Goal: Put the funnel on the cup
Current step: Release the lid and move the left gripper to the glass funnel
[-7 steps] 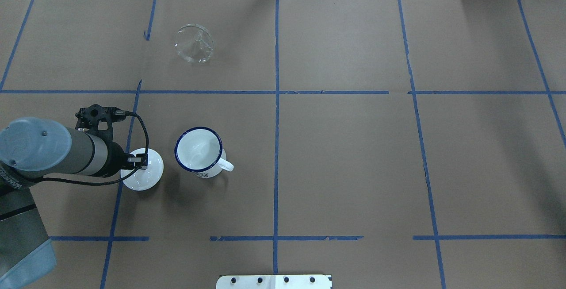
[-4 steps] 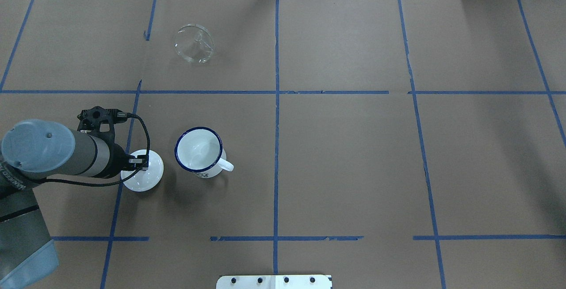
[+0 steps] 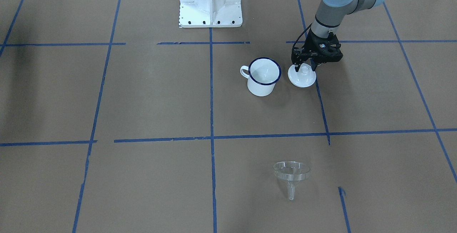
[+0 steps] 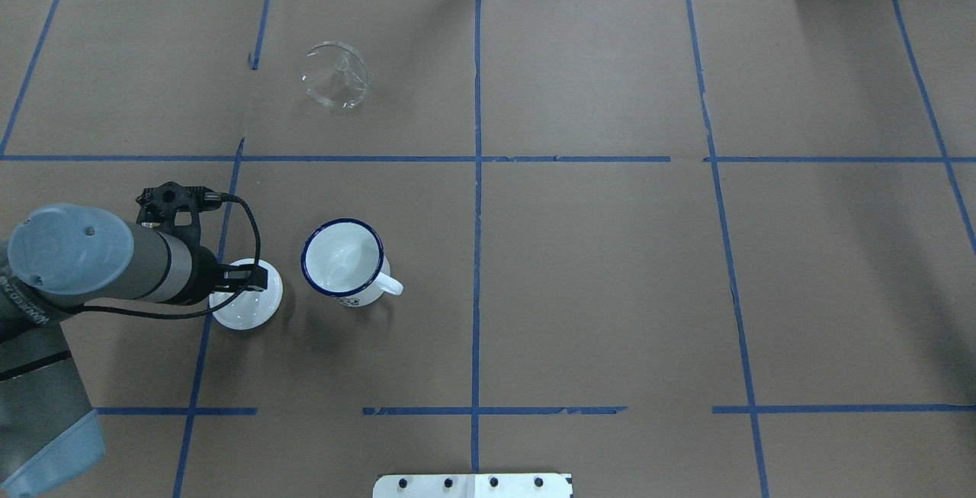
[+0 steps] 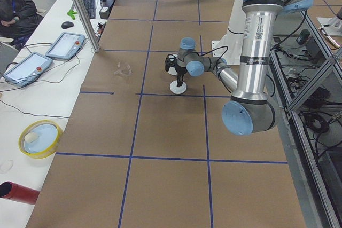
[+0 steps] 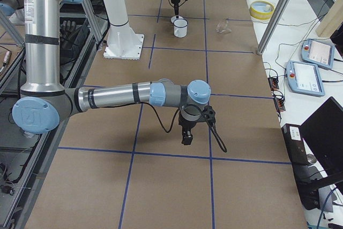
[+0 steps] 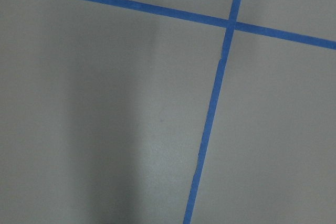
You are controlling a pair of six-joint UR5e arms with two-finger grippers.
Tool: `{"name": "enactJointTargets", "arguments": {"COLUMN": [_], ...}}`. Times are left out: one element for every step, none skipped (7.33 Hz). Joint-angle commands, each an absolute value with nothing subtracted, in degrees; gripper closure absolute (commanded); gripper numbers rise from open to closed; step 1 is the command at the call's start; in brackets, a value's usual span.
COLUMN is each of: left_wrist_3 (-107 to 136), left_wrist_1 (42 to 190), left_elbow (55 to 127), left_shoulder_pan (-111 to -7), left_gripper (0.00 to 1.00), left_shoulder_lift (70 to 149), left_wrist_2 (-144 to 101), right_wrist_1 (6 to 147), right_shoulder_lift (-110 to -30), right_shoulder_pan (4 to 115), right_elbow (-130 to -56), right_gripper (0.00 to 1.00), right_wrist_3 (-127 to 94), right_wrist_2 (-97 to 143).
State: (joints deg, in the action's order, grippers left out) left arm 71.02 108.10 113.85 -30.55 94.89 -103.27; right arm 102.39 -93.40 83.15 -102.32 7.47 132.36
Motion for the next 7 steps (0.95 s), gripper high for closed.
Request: {"name": "enactJointTargets", "arguments": {"left_wrist_3": [71.5,77.7,87.9,94.5,103.5,115.0,125.1], "left_wrist_1": [108.0,108.0,108.0,108.1,108.7,110.9,116.1], "left_elbow": [118.9,119.6,118.7,116.7,115.2,110.4,101.3], "left_shoulder_pan": [-33.3,-37.7,-38.8,-41.5,-42.5,-43.1,-42.8], "left_gripper": [0.0,0.0,0.0,0.0,0.0,0.0,0.0], "left_shoulder_lift": [94.9,97.8,101.6,105.6,108.3,112.2,117.1], "left_wrist_2": [-103.5,-103.5,-103.4,-102.4,-100.4,-97.8,-91.5], "right_wrist_1": [102.4,102.4,102.4,102.4,102.5,102.4,102.4], "right_shoulder_lift": [-93.3,-93.3,-93.4,-93.3,-93.4,-93.3,-93.4], "right_shoulder_pan": [83.1,83.1,83.1,83.1,83.1,83.1,83.1], "right_elbow": [-102.4,-102.4,-102.4,-102.4,-102.3,-102.4,-102.4], "right_gripper": [0.0,0.0,0.0,0.0,0.0,0.0,0.0], "right_wrist_3": [7.5,7.5,7.5,7.5,7.5,7.5,7.5], "right_wrist_2": [132.4,132.4,132.4,132.4,132.4,132.4,132.4]}}
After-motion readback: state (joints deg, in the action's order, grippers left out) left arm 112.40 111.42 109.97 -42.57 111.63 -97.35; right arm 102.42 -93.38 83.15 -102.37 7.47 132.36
